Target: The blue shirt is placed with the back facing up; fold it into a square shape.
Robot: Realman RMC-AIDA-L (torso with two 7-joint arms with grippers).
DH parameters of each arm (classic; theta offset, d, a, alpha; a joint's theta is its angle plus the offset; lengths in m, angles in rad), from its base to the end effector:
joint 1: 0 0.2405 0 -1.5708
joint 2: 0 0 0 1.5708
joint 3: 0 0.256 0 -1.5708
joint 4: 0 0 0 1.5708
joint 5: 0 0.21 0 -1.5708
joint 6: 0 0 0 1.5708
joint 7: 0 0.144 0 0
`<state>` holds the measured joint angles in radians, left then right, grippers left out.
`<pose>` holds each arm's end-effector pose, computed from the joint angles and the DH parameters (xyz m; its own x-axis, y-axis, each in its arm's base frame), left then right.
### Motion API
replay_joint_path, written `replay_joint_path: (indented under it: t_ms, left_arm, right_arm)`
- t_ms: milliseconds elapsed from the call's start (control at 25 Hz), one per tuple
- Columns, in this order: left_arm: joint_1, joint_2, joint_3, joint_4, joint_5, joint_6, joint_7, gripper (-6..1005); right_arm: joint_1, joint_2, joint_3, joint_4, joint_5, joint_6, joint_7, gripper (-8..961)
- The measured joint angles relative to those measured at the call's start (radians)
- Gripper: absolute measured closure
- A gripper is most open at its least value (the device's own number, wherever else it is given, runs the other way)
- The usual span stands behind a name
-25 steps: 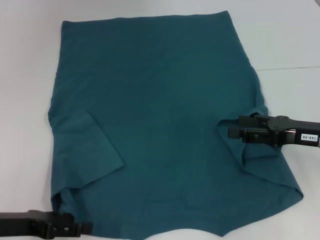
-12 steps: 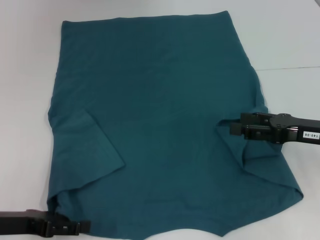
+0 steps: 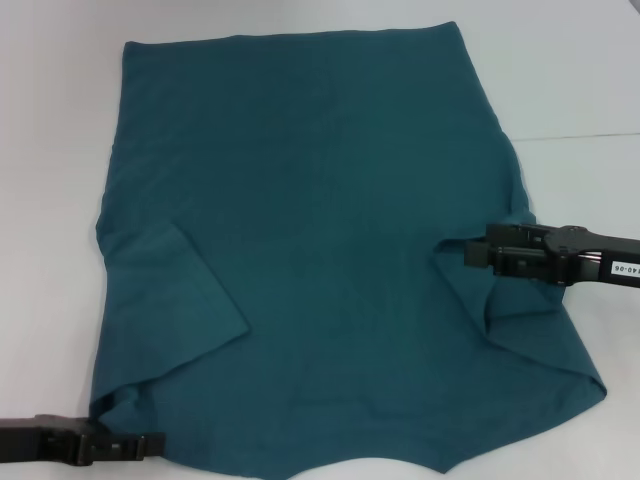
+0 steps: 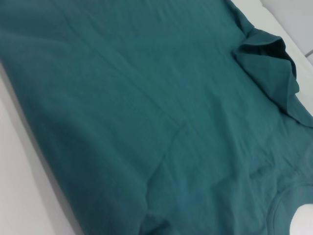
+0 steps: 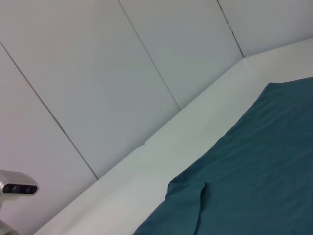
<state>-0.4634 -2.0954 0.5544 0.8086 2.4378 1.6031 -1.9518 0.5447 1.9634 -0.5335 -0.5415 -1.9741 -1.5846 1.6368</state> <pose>-0.3227 0.2926 0.0126 0.4746 0.8415 0.2582 0.8775 -0.4753 -0.0639 0.2861 0.3416 0.0478 0.5544 -0.5469 -0.6273 -0.7190 -0.6944 -0.0301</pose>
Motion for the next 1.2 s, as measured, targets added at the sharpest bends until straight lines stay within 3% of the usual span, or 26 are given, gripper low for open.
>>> replay_joint_path:
  t_ms: [560, 1000, 1200]
  left_arm:
    - [-0.01, 0.004, 0.0, 0.001, -0.002, -0.01, -0.036, 150]
    - [-0.011, 0.005, 0.0, 0.0, -0.001, -0.104, -0.12, 618]
    - [-0.011, 0.005, 0.001, 0.0, 0.0, -0.102, -0.125, 764]
  right_arm:
    - [0.0, -0.005, 0.015, 0.0, 0.0, 0.0, -0.002, 28]
    - [0.0, -0.008, 0.022, -0.001, 0.0, 0.004, -0.005, 29]
    - [-0.005, -0.008, 0.027, -0.001, 0.0, 0.001, -0.006, 29]
